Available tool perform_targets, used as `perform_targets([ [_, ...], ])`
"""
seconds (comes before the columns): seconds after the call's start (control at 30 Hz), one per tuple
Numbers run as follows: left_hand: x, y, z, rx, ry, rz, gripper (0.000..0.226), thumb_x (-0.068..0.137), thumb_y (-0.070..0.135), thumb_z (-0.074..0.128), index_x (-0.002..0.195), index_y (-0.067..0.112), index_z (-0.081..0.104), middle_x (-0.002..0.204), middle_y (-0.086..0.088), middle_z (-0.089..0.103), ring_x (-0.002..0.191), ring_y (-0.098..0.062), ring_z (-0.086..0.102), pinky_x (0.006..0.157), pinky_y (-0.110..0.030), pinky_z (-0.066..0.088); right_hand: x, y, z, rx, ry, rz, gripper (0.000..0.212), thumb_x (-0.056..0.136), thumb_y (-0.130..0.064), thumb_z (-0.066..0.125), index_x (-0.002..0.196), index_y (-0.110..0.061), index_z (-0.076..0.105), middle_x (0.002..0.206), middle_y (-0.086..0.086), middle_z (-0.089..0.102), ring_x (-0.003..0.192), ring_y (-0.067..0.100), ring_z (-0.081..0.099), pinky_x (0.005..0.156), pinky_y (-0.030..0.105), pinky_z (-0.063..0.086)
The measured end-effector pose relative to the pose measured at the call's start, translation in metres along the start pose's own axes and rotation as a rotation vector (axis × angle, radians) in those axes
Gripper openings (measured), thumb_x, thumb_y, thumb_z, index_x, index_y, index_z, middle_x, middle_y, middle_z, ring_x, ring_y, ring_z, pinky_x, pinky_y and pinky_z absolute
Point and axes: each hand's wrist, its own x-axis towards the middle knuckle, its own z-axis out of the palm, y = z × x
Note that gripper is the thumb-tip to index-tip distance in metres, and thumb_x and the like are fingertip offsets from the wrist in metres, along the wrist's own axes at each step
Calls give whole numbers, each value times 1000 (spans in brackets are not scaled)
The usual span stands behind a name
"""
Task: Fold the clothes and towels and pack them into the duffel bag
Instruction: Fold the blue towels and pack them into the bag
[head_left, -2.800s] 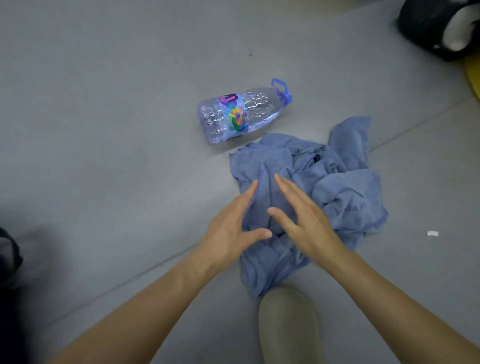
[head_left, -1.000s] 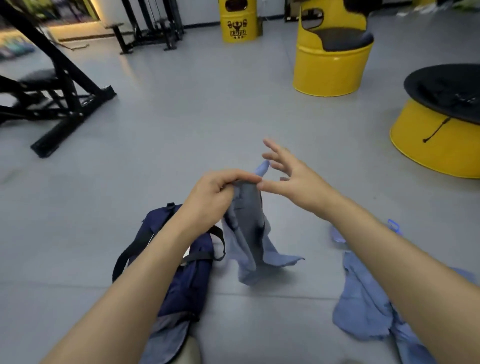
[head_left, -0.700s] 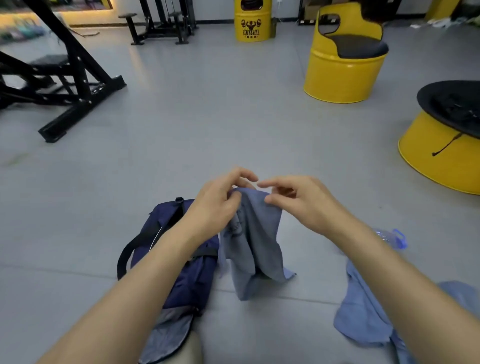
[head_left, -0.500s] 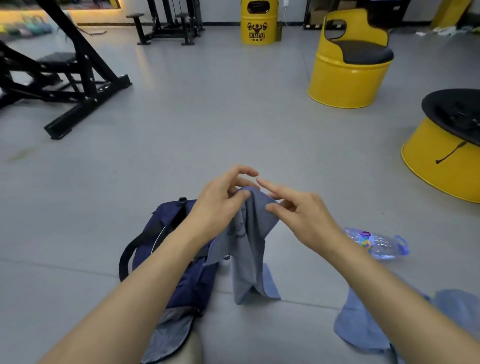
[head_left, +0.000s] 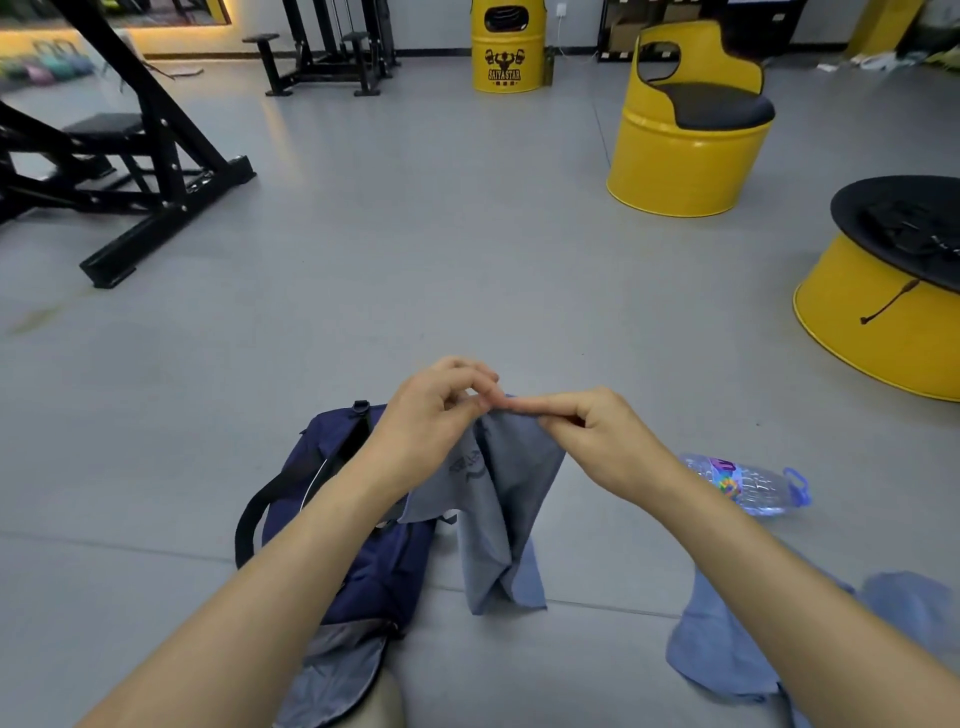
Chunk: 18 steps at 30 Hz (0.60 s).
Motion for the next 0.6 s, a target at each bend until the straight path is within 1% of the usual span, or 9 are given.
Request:
perform_targets([
  [0.07,-2,-6,1,83,-62,17,31,97,8,62,84,32,77,111,20,64,93,-3,61,84,-18,47,-1,2,-6,3,30,2,42,99,-1,48,119,-27,73,122,-20,69,123,-6,56,111,27,42],
  [0.1,-2,-9,2,143,-73,34,33,97,7,61,85,32,78,111,20,64,99,-3,62,86,-19,48,-2,3,-10,-5,49,10,41,100,-2,49,118,-28,74,121,-21,69,122,-7,56,110,27,43],
  [0.2,2,-22,1,393,-55,74,40,96,-1,53,98,30,79,109,16,68,99,-7,61,87,-25,48,-6,4,-20,-32,78,27,39,101,-5,50,118,-30,74,120,-22,69,119,-9,57,107,22,45],
  [0.3,6,-32,-5,575,-41,84,45,95,-2,51,112,31,77,108,13,72,99,-17,58,88,-29,45,-10,3,-31,-78,113,8,41,100,-2,49,119,-29,73,120,-23,68,118,-10,57,105,16,43],
  [0.37,8,-38,-14,631,6,76,43,96,0,52,114,30,76,111,10,74,102,-21,59,89,-33,46,-11,6,-45,-250,142,-31,50,97,5,44,120,-30,73,121,-24,66,117,-6,57,100,12,42],
  [0.43,11,-46,-22,644,94,73,44,93,-4,52,109,28,78,109,9,75,102,-22,63,88,-36,49,-7,11,-60,-595,78,-71,62,90,10,40,122,-32,71,120,-19,68,107,12,58,86,19,42],
  [0.5,16,-54,-26,561,194,52,40,91,-4,54,97,27,78,99,12,75,96,-17,67,83,-30,50,0,16,-70,-841,-5,-52,62,90,9,37,126,-31,69,124,-13,67,94,23,50,79,30,40],
  [0.57,29,-52,-24,439,226,2,34,94,1,55,88,31,69,87,17,71,84,-6,64,76,-19,45,8,21,-78,-903,-35,-49,58,92,6,36,127,-28,67,123,-11,68,87,23,44,78,34,42],
  [0.6,38,-48,-22,395,223,-7,31,96,4,54,88,32,64,85,15,69,81,-5,61,74,-19,44,14,23,-84,-901,-20,-61,56,92,5,36,126,-27,67,122,-9,69,85,24,43,76,34,41],
])
